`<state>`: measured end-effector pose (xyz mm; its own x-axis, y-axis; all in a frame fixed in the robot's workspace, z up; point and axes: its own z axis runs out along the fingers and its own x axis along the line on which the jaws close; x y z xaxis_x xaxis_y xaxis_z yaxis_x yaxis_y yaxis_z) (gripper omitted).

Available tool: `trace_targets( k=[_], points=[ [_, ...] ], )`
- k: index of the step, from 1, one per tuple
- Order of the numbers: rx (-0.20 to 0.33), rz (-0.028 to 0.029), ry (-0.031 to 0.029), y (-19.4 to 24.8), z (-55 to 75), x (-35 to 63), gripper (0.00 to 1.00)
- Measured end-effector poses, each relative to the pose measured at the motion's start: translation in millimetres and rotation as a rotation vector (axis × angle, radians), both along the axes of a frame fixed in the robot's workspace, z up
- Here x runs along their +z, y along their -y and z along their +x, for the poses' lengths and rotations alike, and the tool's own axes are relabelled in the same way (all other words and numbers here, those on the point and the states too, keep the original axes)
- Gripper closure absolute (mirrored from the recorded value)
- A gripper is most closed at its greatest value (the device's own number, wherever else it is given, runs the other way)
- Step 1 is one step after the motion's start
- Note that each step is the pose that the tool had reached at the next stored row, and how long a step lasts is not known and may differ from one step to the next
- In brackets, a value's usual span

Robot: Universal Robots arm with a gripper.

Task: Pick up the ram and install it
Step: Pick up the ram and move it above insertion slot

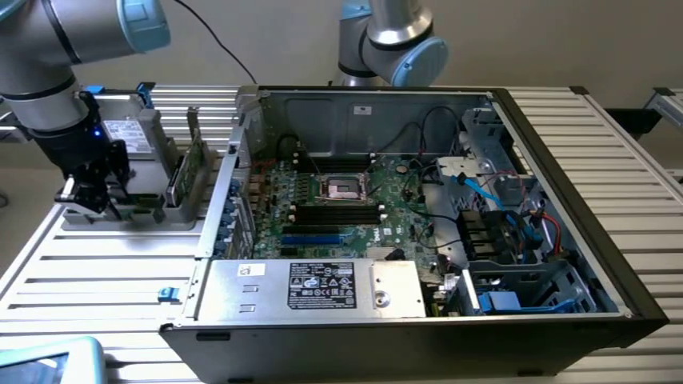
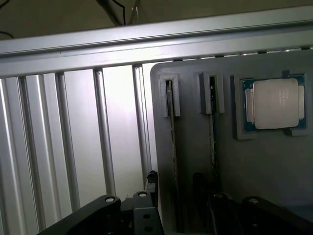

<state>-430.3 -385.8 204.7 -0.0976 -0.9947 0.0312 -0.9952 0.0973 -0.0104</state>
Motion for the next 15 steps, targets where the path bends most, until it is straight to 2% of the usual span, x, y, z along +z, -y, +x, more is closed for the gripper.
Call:
trace_targets(
  k=[6, 12, 14, 15],
  points=[
    [0.011, 0.0000, -0.0050, -0.1, 2.1, -3.6, 0.57],
    [0.014, 0.0001, -0.0053, -1.0, 2.2, -6.4, 0.57],
    [0.014, 0.0000, -0.0054, -1.5, 2.2, -7.3, 0.59],
    [0.014, 0.0000, -0.0054, -1.7, 2.2, -7.4, 0.65]
  ],
)
